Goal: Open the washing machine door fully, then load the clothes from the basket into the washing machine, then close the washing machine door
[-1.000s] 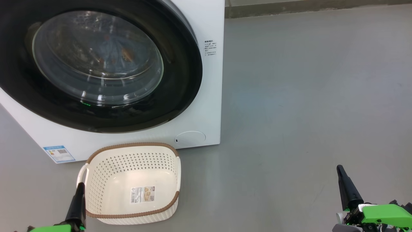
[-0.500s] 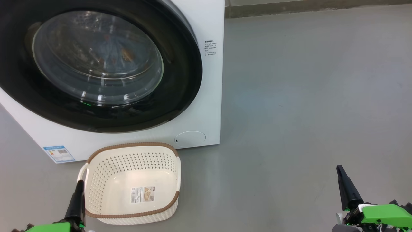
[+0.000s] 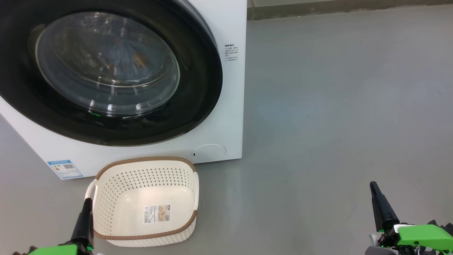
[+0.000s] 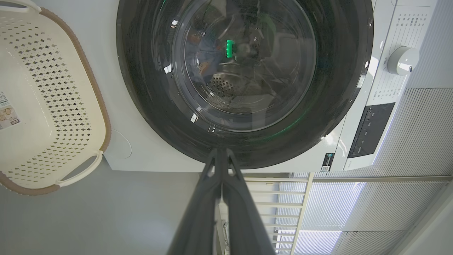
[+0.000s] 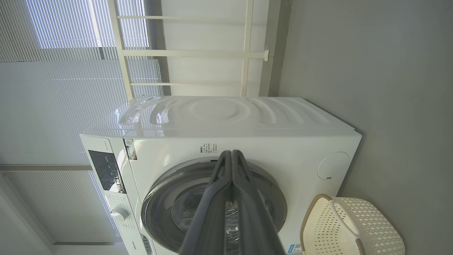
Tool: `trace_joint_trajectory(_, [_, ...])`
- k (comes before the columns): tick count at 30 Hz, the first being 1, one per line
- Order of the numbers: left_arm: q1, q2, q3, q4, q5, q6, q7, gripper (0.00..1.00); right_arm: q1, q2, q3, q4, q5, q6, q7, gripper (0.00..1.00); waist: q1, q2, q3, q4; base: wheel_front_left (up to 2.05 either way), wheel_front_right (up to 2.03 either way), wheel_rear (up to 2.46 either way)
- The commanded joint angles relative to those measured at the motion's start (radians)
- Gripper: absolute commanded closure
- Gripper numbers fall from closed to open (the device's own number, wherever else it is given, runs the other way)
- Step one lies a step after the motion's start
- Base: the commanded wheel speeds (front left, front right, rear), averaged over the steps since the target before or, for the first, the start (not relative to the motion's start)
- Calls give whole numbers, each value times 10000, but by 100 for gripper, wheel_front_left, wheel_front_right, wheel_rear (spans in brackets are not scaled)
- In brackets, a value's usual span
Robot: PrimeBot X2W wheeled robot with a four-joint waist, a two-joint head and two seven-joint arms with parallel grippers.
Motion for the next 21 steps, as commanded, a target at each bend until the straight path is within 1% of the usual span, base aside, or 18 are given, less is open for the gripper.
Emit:
trace_joint_trajectory(1, [-398,200,350,-166,18,-105,45,100,-400,-21,149,-252,-55,-13,68,100,0,-1,0,0,0,0,0])
trace_joint_trajectory(21, [-399,188,368,-166,33,-106,59,100,-403,3,114,-251,-84,-13,96,100,0,-1,0,0,0,0,0])
